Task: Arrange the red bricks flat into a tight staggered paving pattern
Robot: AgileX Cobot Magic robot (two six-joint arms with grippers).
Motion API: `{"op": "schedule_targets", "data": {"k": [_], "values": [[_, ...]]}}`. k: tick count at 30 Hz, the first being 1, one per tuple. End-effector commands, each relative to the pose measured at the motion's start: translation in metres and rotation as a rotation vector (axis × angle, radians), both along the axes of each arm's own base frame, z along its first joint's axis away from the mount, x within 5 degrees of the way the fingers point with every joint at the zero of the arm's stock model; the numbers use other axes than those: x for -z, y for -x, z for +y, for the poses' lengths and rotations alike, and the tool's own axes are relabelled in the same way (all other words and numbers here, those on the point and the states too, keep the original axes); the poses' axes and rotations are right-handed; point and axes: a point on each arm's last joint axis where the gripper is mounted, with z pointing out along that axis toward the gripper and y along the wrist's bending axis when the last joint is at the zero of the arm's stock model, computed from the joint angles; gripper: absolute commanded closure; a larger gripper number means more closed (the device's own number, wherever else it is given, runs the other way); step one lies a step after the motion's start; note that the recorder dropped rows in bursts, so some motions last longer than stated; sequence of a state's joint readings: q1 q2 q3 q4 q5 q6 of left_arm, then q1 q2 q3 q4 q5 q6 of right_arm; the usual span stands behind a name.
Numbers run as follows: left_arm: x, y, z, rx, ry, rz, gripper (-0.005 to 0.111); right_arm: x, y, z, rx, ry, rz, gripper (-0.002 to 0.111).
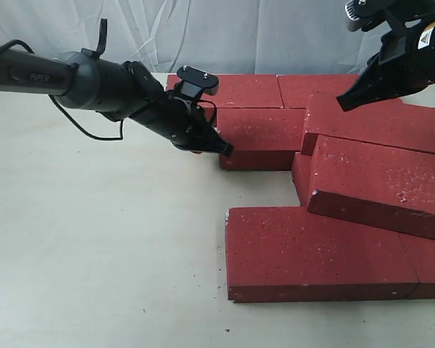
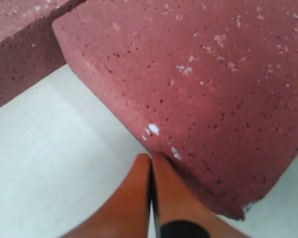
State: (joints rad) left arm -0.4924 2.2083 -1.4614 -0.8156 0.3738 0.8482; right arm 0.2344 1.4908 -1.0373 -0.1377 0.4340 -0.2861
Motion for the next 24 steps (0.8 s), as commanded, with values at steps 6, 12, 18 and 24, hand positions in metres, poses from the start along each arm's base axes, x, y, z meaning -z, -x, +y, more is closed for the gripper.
{"op": "schedule_targets", "data": {"k": [6,12,18,24], "values": [[0.016,-0.001,-0.007,-0.035,0.004,0.008,0.107,-0.004,0.0,0.0,0.017,-0.043,-0.028,0.109],[0.004,-0.002,-0.021,-0.026,0.049,-0.001,0.107,-0.005,-0.001,0.0,0.019,-0.054,-0.037,0.109],[0.004,0.002,-0.031,0.005,0.052,-0.002,0.107,-0.004,-0.001,0.001,0.026,-0.071,-0.032,0.109],[0.006,-0.009,-0.016,-0.018,0.015,-0.045,0.107,-0.005,-0.001,0.001,0.031,-0.085,-0.037,0.109]]}}
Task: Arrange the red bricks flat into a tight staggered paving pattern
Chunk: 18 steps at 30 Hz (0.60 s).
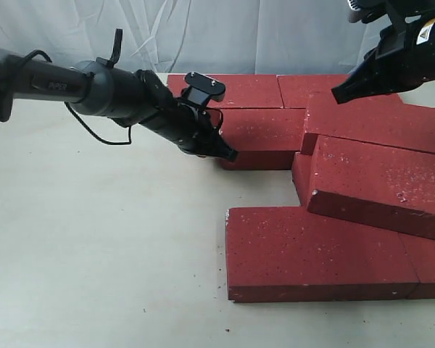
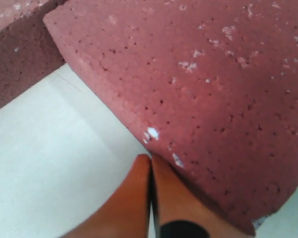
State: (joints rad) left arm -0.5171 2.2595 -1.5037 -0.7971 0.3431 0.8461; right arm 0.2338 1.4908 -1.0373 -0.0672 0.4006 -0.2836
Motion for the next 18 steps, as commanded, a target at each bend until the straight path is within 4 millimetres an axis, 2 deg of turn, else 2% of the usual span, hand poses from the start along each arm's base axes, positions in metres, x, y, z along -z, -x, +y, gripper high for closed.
{"op": "schedule_targets", "data": {"k": [1,7,12,18], "values": [[-0.007,-0.007,0.0,-0.04,0.032,-0.022,0.107,-0.003,0.0,-0.002,0.007,-0.01,-0.021,0.109],[-0.01,-0.016,0.017,-0.066,0.03,-0.017,0.107,-0.003,0.0,-0.002,0.008,-0.015,-0.021,0.109],[-0.017,-0.015,0.022,-0.043,0.022,0.005,0.107,-0.003,0.0,-0.001,0.011,-0.02,-0.02,0.109],[-0.029,-0.012,0.033,-0.035,-0.119,-0.009,0.107,-0.003,0.001,0.0,0.008,-0.024,-0.02,0.109]]}}
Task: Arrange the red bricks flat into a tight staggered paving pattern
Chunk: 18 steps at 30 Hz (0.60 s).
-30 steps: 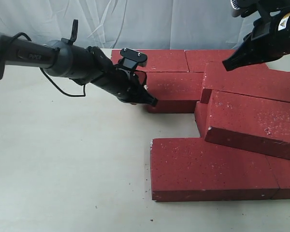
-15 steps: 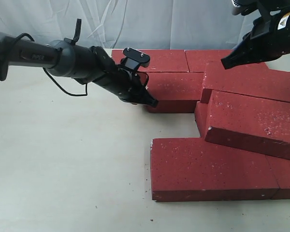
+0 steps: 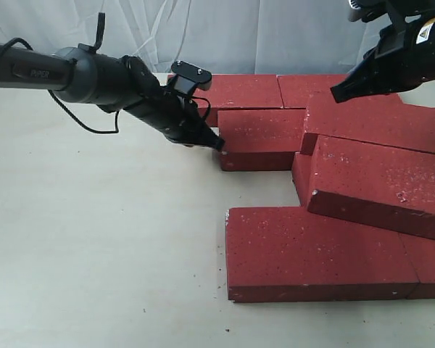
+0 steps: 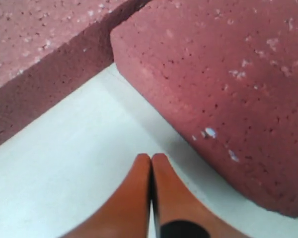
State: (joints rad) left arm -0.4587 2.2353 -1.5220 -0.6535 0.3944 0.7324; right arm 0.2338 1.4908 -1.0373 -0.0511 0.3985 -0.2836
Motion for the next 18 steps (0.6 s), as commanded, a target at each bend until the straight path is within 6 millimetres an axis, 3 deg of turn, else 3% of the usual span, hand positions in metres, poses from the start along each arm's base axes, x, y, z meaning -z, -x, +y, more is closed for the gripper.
{"op": "schedule_targets", "data": {"k": [1,7,10,15,18], "values": [[-0.023,0.003,0.011,0.001,-0.113,-0.016,0.107,-0.003,0.001,0.0,0.006,-0.016,-0.011,0.109],[-0.068,0.026,0.022,0.063,-0.181,0.022,0.107,-0.014,0.021,-0.01,0.014,0.041,0.069,0.109],[-0.081,0.041,0.019,0.075,-0.141,-0.001,0.107,-0.028,0.028,-0.012,0.06,-0.025,0.024,0.109],[-0.088,0.069,-0.018,0.189,-0.025,-0.011,0.107,-0.046,0.016,-0.006,0.07,-0.148,-0.175,0.109],[-0.092,0.086,-0.042,0.257,0.041,-0.006,0.107,-0.043,0.015,-0.006,0.075,-0.109,-0.048,0.109]]}}
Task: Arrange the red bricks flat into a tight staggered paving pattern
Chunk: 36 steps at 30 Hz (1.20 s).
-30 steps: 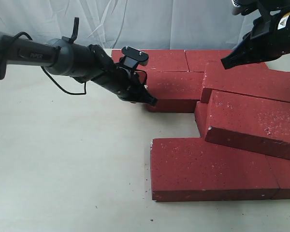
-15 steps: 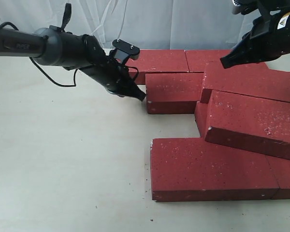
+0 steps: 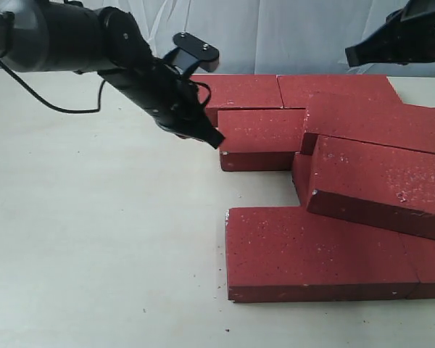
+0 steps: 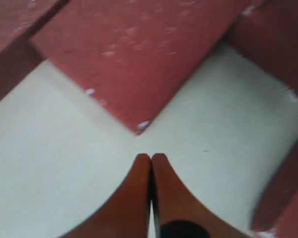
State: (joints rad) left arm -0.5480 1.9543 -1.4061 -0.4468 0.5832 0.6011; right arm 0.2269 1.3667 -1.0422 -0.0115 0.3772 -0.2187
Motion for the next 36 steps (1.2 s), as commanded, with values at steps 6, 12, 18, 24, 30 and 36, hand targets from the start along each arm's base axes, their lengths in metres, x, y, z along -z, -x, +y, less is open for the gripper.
{"op": "schedule_targets", "data": {"k": [6,12,18,24,30,36], "values": [[-0.005,0.048,-0.049,0.24,0.046,0.054,0.107,0.004,0.013,-0.055,0.21,0.246,0.45,0.109],[-0.005,0.064,-0.062,0.366,0.023,0.027,0.107,0.015,0.03,-0.105,0.375,0.065,0.567,0.109],[-0.005,0.073,-0.083,0.373,0.087,-0.025,0.107,0.04,0.035,-0.14,0.474,-0.014,0.628,0.109],[0.009,0.073,-0.095,0.37,0.088,-0.06,0.107,0.065,0.032,-0.169,0.556,-0.023,0.712,0.109],[0.021,0.067,-0.099,0.342,0.1,-0.096,0.107,0.119,0.012,-0.187,0.57,-0.027,0.841,0.109],[0.018,0.066,-0.102,0.3,0.162,-0.088,0.107,0.143,0.005,-0.188,0.562,-0.06,0.893,0.109]]}}
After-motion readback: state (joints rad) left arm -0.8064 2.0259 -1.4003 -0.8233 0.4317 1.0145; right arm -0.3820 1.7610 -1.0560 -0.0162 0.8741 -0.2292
